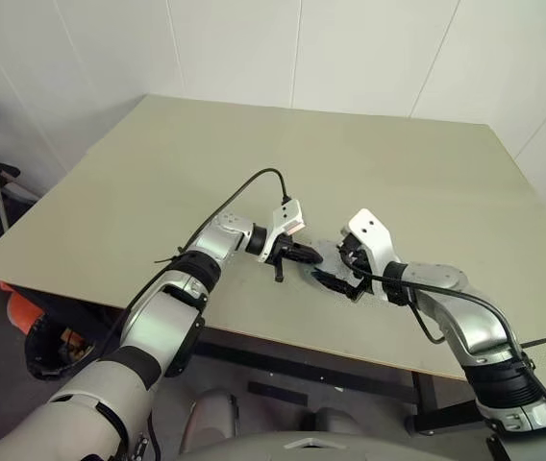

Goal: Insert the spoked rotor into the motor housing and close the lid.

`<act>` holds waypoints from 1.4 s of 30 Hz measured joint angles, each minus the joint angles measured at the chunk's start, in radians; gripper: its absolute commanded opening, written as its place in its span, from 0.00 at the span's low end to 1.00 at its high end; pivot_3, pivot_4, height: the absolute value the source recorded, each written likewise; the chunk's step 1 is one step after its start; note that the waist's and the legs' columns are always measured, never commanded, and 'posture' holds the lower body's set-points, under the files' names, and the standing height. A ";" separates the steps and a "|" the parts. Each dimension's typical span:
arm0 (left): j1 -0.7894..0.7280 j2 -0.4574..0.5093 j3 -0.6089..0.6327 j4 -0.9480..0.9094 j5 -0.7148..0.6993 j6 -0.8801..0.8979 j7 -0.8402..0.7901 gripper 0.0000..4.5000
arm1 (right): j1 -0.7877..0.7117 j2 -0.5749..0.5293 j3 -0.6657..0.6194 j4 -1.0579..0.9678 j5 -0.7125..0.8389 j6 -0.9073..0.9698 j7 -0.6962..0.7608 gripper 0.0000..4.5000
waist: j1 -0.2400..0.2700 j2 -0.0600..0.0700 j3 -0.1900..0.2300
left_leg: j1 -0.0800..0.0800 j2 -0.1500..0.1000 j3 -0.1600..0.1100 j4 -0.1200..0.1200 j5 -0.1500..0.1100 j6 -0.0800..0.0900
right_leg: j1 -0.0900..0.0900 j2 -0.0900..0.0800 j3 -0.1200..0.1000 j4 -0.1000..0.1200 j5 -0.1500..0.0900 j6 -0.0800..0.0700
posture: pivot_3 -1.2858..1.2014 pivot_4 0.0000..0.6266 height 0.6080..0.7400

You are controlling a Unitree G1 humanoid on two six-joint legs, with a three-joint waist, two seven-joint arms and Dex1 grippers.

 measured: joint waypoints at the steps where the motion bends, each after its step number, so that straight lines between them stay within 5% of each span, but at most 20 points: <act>1: 0.000 -0.001 0.000 0.000 0.000 0.000 0.000 0.00 | 0.002 -0.002 -0.004 -0.004 0.002 0.005 -0.003 0.99 | 0.000 0.000 0.000 | 0.000 0.000 0.000 0.000 0.000 0.000 | 0.000 0.000 0.000 0.000 0.000 0.000 | 0.52 0.00 1.00; 10: 0.000 -0.008 0.001 0.000 0.002 0.000 -0.006 0.00 | 0.070 -0.028 -0.085 -0.070 0.048 0.051 -0.017 0.99 | 0.005 0.000 0.000 | -0.001 0.000 0.000 -0.001 0.000 0.000 | -0.001 0.000 0.000 -0.001 0.000 0.000 | 0.52 0.00 1.00; 18: 0.000 -0.015 0.001 -0.002 0.004 0.000 -0.014 0.00 | 0.201 -0.036 -0.315 -0.243 0.288 0.253 0.014 0.99 | 0.020 0.000 0.001 | 0.000 0.000 0.000 -0.001 0.000 0.000 | -0.001 0.000 0.000 -0.001 0.000 0.000 | 0.52 0.00 1.00; 24: 0.000 -0.019 0.002 0.000 0.009 0.000 -0.015 0.00 | 0.109 0.217 -0.523 -0.249 0.402 0.547 -0.194 0.99 | 0.018 0.002 0.001 | 0.000 0.000 0.000 -0.002 0.001 -0.002 | -0.002 0.000 0.000 0.000 0.000 0.000 | 0.52 0.00 1.00; 30: -0.002 -0.024 0.005 0.001 0.011 -0.001 -0.019 0.00 | -0.088 0.456 -0.735 -0.190 0.349 0.777 -0.420 0.99 | 0.022 0.002 0.001 | -0.001 -0.002 0.001 -0.009 0.007 -0.012 | -0.006 -0.002 0.000 0.000 0.000 0.000 | 0.52 0.00 1.00; 42: -0.007 -0.022 0.012 0.001 0.014 -0.001 -0.028 0.00 | -0.146 0.508 -0.886 -0.077 0.373 0.804 -0.592 0.99 | 0.023 0.003 0.001 | -0.001 -0.002 0.001 -0.017 0.009 -0.015 | -0.009 -0.002 -0.001 0.001 0.000 0.000 | 0.52 0.00 1.00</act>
